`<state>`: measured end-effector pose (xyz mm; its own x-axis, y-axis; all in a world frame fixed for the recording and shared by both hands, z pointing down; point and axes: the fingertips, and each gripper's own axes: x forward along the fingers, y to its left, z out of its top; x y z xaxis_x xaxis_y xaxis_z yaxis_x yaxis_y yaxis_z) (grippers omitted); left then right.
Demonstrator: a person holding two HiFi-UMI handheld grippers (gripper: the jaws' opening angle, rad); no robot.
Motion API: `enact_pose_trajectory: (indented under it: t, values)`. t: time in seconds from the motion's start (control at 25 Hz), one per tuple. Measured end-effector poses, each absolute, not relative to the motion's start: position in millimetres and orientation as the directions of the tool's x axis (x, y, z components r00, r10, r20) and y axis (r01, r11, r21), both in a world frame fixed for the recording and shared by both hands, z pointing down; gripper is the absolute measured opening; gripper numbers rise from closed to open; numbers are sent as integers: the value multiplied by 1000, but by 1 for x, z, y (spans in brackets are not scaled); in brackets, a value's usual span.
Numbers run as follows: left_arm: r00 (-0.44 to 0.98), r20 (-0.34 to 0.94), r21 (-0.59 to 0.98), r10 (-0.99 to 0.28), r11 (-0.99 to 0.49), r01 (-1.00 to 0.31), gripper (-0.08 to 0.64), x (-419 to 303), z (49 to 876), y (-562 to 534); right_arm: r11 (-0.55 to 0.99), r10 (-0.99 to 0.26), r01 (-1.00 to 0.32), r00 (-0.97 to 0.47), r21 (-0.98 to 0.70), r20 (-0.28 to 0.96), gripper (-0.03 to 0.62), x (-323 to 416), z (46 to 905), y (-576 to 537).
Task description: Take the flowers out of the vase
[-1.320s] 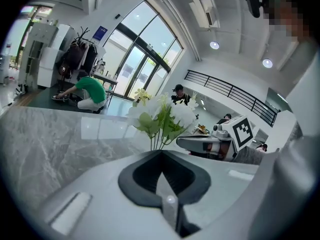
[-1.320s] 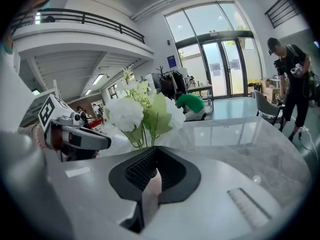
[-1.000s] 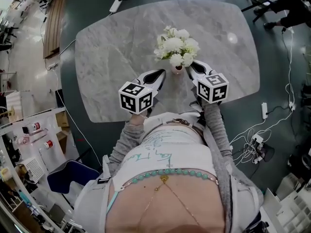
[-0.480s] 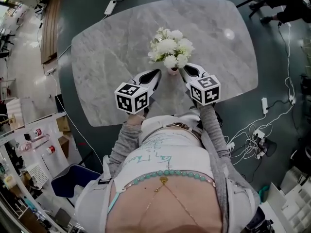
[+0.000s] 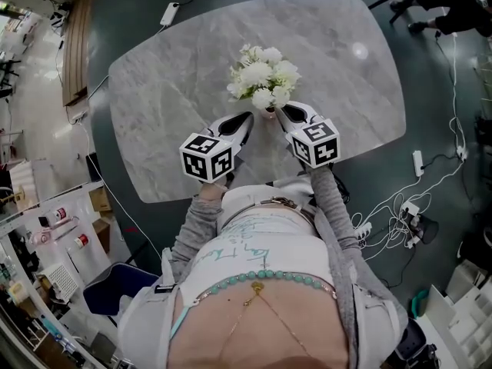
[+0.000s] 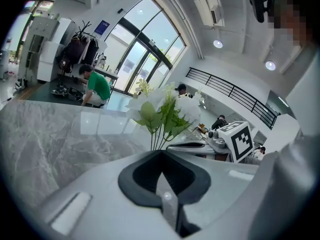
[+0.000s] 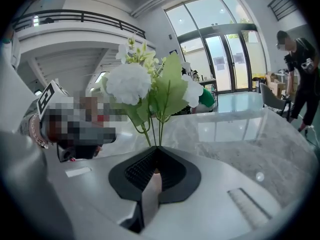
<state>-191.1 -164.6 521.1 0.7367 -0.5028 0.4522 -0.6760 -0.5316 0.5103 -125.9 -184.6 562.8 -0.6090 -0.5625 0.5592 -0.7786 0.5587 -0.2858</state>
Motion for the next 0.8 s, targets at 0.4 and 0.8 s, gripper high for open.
enact_pose_trajectory:
  t: [0.4, 0.8]
  values:
    - [736, 450, 510, -507, -530, -677, 0, -192, 521, -161, 571, -572, -773, -615, -276, 542, 151, -131, 562, -188]
    - [714, 446, 511, -540, -502, -698, 0, -205, 519, -155, 586, -569, -761, -632, -280, 527, 201, -140, 565, -196]
